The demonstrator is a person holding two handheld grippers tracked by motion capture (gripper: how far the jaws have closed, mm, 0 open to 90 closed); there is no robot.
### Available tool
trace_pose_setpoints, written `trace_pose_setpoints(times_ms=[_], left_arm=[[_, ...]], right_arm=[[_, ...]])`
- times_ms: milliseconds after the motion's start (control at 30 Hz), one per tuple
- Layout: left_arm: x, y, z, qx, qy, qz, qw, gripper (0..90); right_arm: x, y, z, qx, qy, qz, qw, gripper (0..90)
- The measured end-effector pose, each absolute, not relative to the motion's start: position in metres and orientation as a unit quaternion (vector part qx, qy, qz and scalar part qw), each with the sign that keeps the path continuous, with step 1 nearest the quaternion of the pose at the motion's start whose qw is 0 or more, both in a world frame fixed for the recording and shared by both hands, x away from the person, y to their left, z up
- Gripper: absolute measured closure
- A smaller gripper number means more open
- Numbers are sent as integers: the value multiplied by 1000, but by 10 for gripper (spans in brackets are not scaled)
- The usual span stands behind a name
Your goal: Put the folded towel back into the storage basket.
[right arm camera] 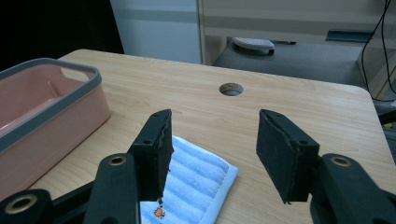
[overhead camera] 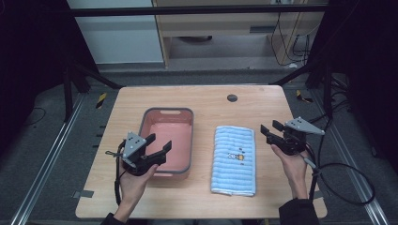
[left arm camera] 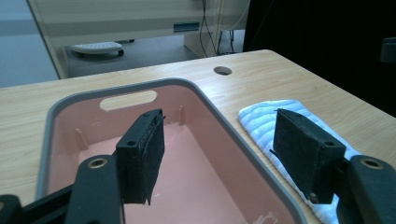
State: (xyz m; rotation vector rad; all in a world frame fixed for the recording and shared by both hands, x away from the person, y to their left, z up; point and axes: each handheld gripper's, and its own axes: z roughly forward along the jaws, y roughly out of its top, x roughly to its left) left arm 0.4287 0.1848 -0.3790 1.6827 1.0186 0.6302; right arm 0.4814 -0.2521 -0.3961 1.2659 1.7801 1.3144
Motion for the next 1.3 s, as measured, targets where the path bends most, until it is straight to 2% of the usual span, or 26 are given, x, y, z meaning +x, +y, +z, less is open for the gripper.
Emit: trace_pose_setpoints(times_ms=[833, 1300], left_arm=[[426, 117, -388, 739, 375, 239, 506, 336], [424, 87, -406, 757, 363, 223, 495, 352]], right_arm=[[497, -249, -404, 479, 676, 482, 287, 457], [503, -245, -418, 484, 679, 477, 277, 454]])
